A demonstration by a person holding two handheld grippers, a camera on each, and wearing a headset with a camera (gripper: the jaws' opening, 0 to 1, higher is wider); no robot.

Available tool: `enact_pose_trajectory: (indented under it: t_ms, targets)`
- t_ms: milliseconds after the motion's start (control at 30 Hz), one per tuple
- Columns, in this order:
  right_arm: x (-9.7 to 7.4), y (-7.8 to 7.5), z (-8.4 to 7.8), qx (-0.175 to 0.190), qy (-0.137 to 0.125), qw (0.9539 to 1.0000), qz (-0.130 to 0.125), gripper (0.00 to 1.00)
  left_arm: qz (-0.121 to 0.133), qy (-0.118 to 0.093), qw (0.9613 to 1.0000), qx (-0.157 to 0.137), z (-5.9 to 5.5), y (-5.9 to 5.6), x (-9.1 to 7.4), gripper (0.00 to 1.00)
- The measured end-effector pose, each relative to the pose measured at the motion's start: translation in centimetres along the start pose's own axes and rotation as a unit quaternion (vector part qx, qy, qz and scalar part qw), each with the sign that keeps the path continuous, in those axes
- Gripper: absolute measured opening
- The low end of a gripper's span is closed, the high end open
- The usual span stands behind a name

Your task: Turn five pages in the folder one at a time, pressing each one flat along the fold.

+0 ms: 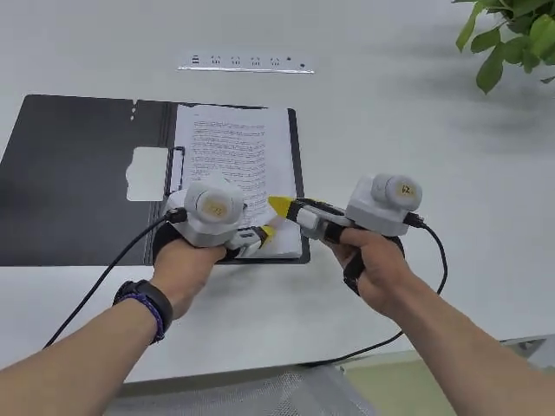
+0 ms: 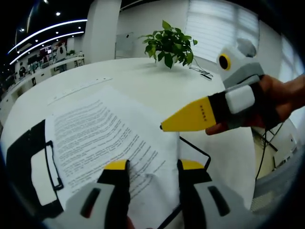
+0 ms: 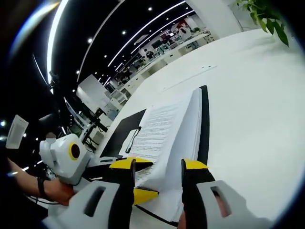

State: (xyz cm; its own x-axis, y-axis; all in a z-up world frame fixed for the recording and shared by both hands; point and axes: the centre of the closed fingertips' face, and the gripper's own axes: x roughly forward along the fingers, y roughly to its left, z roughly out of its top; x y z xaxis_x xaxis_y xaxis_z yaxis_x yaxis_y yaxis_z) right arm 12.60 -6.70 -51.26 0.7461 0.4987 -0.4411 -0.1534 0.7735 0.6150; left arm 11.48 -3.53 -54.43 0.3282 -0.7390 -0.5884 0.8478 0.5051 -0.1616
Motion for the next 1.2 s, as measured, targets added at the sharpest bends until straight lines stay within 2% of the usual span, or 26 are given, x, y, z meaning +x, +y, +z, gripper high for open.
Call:
enact_pose_trajectory:
  t_ms: [167,267,367,433,600,767,1067,1133,1200]
  targets:
    - [0.4,-0.3,-0.2,0.021,-0.005,0.9998,0.0,0.2,-0.001,-0.001,1.0,0.001,0.0,-0.1,0.0,0.41]
    - [0.3,-0.3,0.1,0.038,-0.018,0.9991,0.002,0.12,-0.005,0.003,1.0,0.002,0.0,-0.3,-0.2,0.43]
    - [0.1,-0.3,0.4,0.055,-0.031,0.998,0.004,0.04,-0.012,0.005,0.9999,-0.009,0.1,-0.6,-0.4,0.49]
    - [0.0,-0.3,0.7,0.067,-0.039,0.997,0.006,0.01,-0.014,0.008,0.9999,-0.003,0.0,-0.8,-0.6,0.52]
    - [-0.1,0.0,0.7,0.069,-0.039,0.9968,0.008,0.0,-0.012,0.007,0.9999,-0.01,0.0,-0.7,-1.2,0.56]
    - [-0.2,0.4,0.8,0.074,-0.041,0.9963,0.012,0.0,-0.015,0.012,0.9998,-0.004,-0.2,-1.1,-2.1,0.62]
    - [-0.2,1.3,1.4,0.074,-0.049,0.9959,0.018,0.0,-0.005,0.002,1.0,-0.008,0.1,-0.7,-4.2,0.65]
    - [-0.2,1.6,1.6,0.073,-0.052,0.9958,0.018,0.0,-0.001,0.012,0.9999,0.008,-0.2,-0.7,-4.7,0.65]
    - [-0.1,1.7,1.6,0.075,-0.055,0.9955,0.019,0.0,-0.003,0.012,0.9998,0.014,-0.4,-0.7,-5.3,0.67]
